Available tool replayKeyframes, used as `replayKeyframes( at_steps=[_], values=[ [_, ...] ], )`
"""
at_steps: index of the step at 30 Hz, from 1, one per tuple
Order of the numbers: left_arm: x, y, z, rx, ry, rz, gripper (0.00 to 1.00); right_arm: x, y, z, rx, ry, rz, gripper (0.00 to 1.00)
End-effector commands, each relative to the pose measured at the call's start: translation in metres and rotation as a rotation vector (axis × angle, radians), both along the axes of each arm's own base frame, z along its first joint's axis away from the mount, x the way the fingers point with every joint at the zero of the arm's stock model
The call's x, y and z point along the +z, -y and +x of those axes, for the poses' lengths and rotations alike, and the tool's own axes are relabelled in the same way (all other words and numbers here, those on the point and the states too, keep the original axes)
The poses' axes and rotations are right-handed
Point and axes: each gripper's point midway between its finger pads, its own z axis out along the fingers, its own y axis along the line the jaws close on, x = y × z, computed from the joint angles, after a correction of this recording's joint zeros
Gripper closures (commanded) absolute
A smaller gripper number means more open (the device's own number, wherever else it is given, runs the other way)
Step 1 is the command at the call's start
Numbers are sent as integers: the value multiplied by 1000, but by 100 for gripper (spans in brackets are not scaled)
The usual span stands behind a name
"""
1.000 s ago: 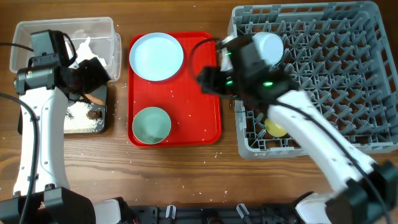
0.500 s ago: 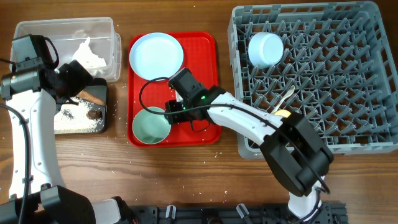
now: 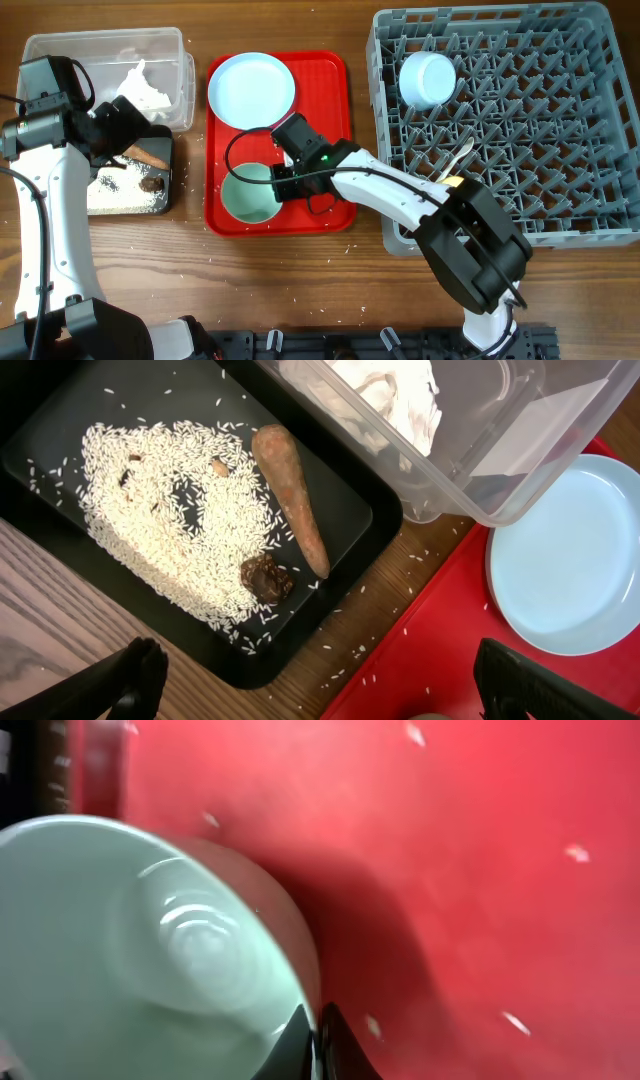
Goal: Sort waste into correct bins and load items into the dishwasher rack
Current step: 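Reach the right gripper to the green bowl and grasp its rim, then carry the green bowl into the rack and release it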
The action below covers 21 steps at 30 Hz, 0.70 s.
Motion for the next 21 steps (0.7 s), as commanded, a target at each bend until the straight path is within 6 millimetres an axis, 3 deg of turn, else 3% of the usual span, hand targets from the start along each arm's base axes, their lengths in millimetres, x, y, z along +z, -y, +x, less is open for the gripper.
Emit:
replayKeyframes(
  at_steps=[1,3,6,8,11,13,17,21],
  values=[
    [2,-4,1,20,3,5,0,64,46,36,-141,181,-67,96],
    [2,-4,1,20,3,5,0,91,74,47,-215,250,-107,96],
    [2,-4,1,20,4,5,0,156,154,65,-427,433,-227,96],
    [2,-4,1,20,4,5,0,189,206,69,-564,544,-338,95],
    [2,-4,1,20,4,5,0,225,276,63,-763,696,-586,96],
    [2,-4,1,20,4,5,0,238,310,56,-821,783,-815,96],
    [2,-4,1,20,4,5,0,247,335,52,-812,869,-1153,96],
    [2,-4,1,20,4,5,0,216,327,69,-613,799,-1321,96]
  ],
)
